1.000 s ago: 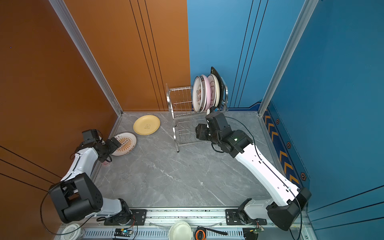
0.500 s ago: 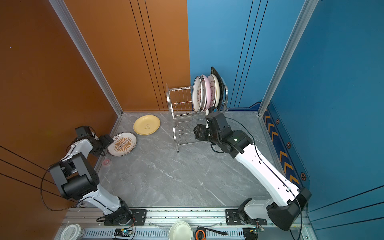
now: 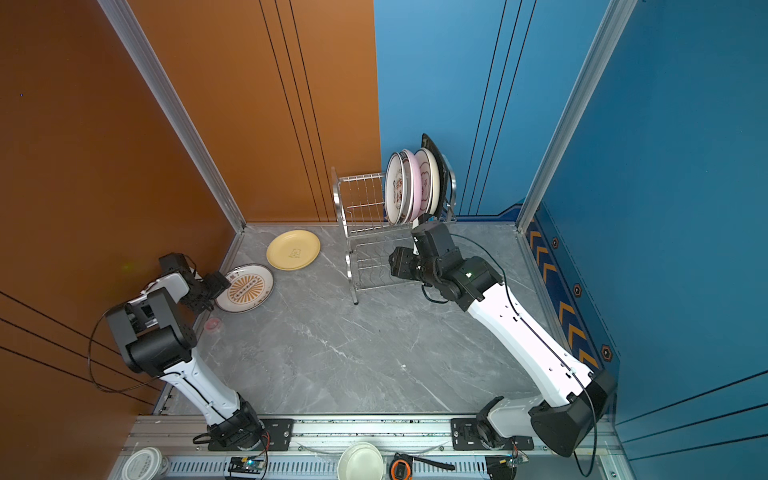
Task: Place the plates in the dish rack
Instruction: 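Position the left gripper above the sunburst plate's rim nearest the robot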
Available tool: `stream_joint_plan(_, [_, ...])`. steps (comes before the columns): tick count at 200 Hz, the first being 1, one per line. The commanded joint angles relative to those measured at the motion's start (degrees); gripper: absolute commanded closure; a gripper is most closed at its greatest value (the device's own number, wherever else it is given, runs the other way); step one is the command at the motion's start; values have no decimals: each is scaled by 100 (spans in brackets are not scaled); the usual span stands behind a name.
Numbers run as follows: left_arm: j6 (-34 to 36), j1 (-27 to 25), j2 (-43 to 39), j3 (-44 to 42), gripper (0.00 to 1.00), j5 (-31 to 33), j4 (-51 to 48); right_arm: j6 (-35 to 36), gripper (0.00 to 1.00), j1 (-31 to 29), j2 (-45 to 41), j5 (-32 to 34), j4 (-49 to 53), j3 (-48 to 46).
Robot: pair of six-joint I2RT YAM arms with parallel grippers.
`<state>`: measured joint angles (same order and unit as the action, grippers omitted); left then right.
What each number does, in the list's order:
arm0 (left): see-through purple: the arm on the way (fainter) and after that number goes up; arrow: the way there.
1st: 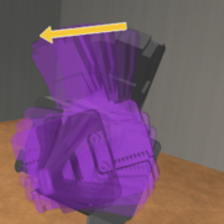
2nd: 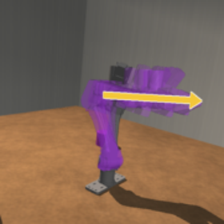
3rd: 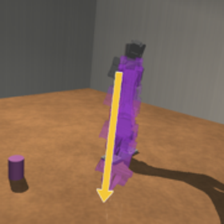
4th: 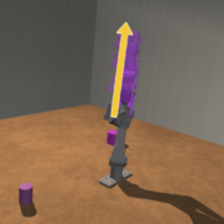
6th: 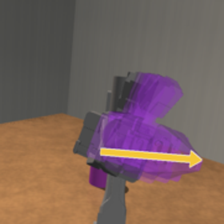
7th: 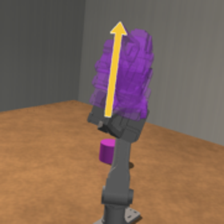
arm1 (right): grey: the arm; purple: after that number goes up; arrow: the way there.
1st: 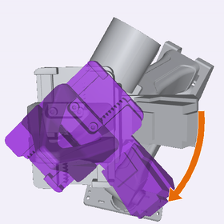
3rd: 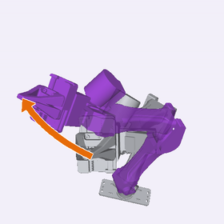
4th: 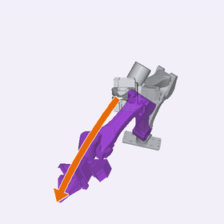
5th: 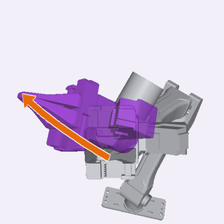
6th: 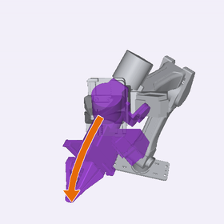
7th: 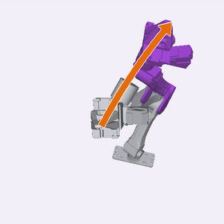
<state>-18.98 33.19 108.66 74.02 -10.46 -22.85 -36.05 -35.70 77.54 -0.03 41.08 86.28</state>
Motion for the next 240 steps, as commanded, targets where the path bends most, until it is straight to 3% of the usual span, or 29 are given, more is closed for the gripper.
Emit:
stream_joint_plan(1, [80, -57, 101, 159, 10, 26, -13, 11, 37, 42, 99, -100, -38, 55])
stream_joint_plan(124, [-44, -329, 95, -132, 13, -274, -220, 90, 37, 263, -176, -233, -64, -172])
stream_joint_plan(129, [-44, -345, 86, -154, 17, -283, -232, 91, 37, 278, -198, -245, -57, -189])
stream_joint_plan(175, [-123, -534, -135, -375, 18, -454, -364, 90, 37, 345, -277, -331, -78, -279])
stream_joint_plan(240, [64, -895, -948, -102, 23, 86, -917, -15, 37, 397, -348, -391, -172, -423])
